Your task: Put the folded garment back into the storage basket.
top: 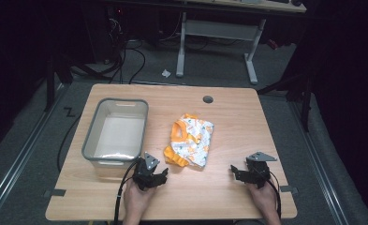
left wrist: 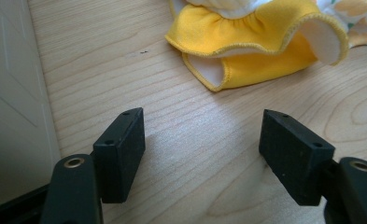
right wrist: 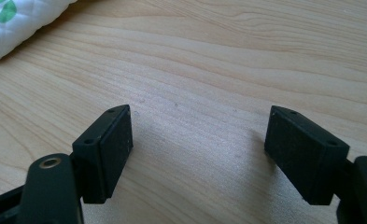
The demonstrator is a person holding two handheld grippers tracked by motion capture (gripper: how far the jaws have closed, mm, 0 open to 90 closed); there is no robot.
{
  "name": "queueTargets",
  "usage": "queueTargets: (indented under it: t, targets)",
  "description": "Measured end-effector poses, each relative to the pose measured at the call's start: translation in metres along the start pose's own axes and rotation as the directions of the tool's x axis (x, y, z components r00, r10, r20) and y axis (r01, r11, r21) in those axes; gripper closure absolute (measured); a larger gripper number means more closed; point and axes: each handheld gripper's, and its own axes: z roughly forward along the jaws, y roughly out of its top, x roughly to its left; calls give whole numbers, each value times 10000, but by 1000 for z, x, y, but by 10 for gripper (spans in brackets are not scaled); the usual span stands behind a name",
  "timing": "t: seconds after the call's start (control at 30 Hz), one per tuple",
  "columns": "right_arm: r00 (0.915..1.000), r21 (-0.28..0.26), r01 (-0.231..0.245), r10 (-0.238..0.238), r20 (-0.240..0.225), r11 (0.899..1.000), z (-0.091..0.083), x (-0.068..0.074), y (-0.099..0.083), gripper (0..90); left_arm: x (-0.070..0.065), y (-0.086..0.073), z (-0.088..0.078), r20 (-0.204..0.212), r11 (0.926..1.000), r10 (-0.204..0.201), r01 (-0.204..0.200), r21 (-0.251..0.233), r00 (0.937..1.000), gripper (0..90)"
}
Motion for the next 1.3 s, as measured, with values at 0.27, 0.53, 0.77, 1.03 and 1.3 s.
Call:
queueTargets:
  t: [0.27,0.53,0.77,1.03,1.3]
  targets:
    - [10000,0,0,0,0,10000,0,0,0,238,0,0,0,-3,10000,-12,12,-4,10000,316]
    - [10000,0,-1,1,1,10000,0,0,0,238,-1,0,0,-123,9999,-135,134,-40,9998,342]
    - [10000,0,-3,3,0,10000,0,0,0,238,-1,0,1,-35,10000,-45,45,13,10000,302]
    - [10000,2,-2,2,2,10000,0,0,0,238,-4,2,2,72,9999,13,-14,138,10000,231]
    - [10000,2,3,-3,-1,10000,0,0,0,238,-5,2,3,248,9997,-52,47,223,9997,177]
